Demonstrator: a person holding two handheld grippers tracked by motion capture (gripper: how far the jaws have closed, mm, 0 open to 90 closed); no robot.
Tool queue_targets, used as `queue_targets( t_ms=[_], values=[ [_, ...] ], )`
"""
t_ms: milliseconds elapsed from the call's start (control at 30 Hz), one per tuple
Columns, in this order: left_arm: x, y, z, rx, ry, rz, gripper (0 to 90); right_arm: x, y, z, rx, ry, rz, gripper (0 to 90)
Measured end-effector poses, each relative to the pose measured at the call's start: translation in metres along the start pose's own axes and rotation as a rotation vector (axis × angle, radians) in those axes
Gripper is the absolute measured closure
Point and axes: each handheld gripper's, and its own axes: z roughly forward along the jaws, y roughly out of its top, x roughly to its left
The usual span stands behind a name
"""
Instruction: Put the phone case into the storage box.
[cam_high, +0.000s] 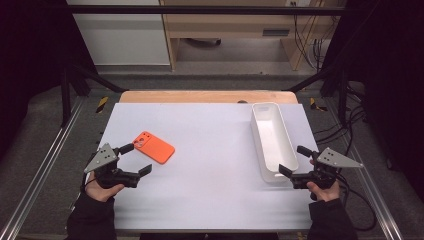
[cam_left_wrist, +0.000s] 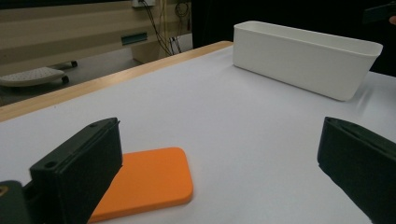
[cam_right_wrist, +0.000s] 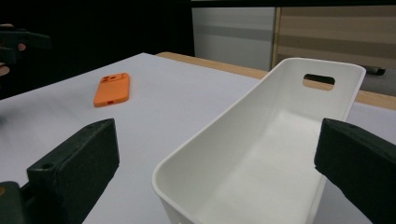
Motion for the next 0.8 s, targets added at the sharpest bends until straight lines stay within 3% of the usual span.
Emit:
queue_targets(
  t_ms=[333, 800],
  values=[
    [-0.001, 0.006, 0.001, 0.009, 0.007, -0.001, 0.0, 0.000, 0.000, 0.000, 0.003, 0.002, -0.003, 0.5],
    [0.000, 0.017, 0.014, 0.084, 0.062, -0.007, 2.1, 0.000, 0.002, -0.001, 0.004, 0.001, -0.006, 0.5]
  ],
)
